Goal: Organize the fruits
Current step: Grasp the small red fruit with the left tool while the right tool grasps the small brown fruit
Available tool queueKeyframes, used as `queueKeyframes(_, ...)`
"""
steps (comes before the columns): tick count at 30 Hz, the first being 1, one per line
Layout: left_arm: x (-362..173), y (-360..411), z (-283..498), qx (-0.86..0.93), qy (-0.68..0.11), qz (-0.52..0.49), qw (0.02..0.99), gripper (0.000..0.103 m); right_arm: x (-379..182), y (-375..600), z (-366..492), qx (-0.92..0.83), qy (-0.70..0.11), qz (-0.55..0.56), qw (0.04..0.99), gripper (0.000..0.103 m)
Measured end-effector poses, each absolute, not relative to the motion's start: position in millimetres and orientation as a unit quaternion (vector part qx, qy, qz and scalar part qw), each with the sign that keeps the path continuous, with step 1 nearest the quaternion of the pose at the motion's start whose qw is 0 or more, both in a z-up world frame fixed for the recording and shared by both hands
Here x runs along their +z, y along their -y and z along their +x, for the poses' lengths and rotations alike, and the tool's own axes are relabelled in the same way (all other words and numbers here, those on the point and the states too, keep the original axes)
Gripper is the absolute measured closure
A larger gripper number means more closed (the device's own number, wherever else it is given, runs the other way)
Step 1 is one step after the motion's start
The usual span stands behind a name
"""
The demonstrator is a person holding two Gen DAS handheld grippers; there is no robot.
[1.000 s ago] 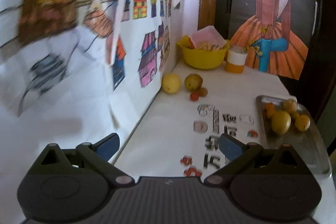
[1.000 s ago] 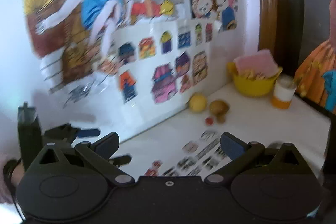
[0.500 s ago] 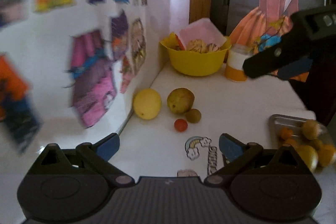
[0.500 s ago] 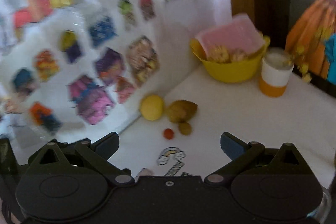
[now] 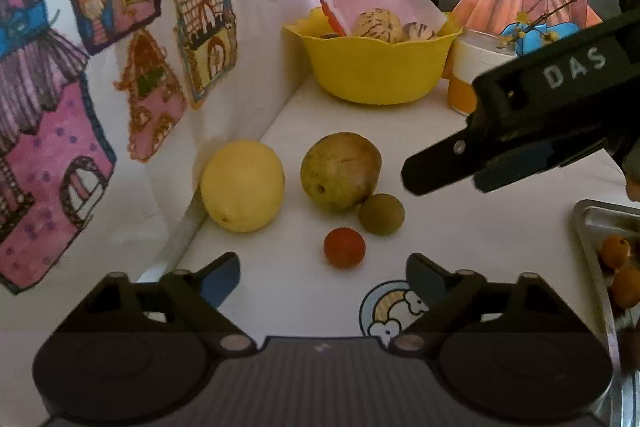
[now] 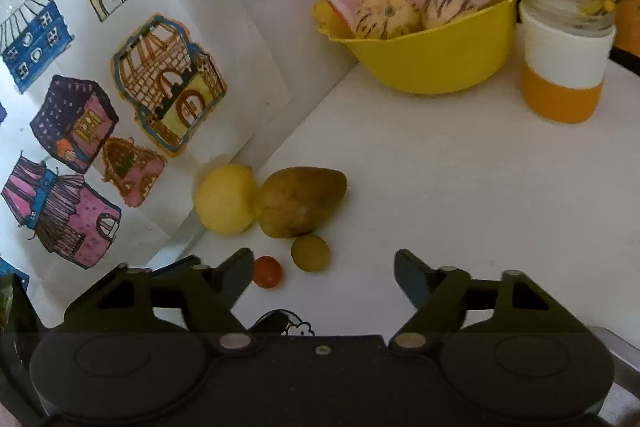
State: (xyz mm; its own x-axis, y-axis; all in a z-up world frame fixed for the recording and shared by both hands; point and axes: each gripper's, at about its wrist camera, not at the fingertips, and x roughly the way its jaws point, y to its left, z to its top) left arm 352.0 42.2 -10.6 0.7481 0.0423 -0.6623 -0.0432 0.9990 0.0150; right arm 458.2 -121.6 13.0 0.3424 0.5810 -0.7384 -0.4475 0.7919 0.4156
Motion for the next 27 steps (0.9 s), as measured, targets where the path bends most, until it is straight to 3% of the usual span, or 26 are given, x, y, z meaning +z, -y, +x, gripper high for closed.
queueKeyframes(14,-18.0,-44.4,363.2,0.016,-0.347,-0.004,0.938,0.049,-0.9,97.5,470.4,0.33,-0.487,0.063,0.806,0.06)
queueKeyframes(19,-18.7,-43.8,368.2,0.011,-0.344,-0.004,0.939,0.061,-5.8,93.7,475.0,0.324,-0.491,0.071,0.805,0.066)
queueKeyframes(23,-18.8,-41.7,370.7,0.007,-0.343,-0.005,0.939,0.077,-7.3,91.4,475.3,0.322,-0.492,0.072,0.806,0.073)
queueKeyframes(27,-18.3,-40.8,373.0,0.006,-0.344,-0.01,0.939,0.079,-10.0,88.7,473.2,0.321,-0.491,0.077,0.806,0.074)
